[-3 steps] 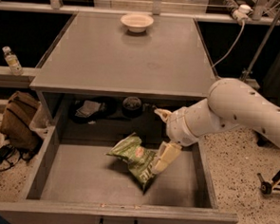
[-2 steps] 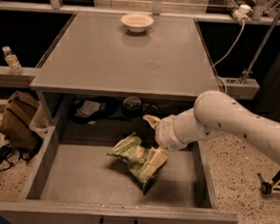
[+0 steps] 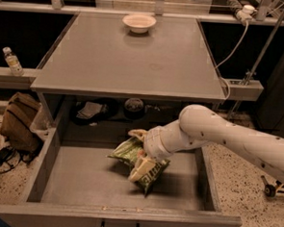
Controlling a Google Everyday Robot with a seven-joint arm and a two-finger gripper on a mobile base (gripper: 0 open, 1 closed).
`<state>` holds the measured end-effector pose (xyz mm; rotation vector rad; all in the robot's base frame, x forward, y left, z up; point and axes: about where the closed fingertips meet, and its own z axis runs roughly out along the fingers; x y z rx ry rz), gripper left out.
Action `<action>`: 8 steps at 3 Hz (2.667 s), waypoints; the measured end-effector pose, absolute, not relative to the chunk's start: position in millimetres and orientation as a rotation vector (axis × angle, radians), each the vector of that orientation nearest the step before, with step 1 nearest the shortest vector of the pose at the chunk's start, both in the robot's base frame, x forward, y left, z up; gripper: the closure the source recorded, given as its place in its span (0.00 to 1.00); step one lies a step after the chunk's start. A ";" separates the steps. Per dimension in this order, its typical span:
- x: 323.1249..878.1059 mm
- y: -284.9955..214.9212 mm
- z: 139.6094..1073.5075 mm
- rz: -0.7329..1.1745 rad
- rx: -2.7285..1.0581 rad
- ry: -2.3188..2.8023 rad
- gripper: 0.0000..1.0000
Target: Pick green jalapeno chip bag from top drawer and place on counter
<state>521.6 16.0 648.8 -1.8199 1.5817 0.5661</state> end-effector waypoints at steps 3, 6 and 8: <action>516.8 11.3 656.9 0.572 -1.799 1.579 0.87; 447.1 -18.5 831.5 0.226 -1.769 1.339 1.00; 464.5 -17.4 860.5 0.136 -1.780 1.268 1.00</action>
Offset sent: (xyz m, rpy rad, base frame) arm 0.0000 0.0004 -0.0014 0.0011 0.0018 0.0003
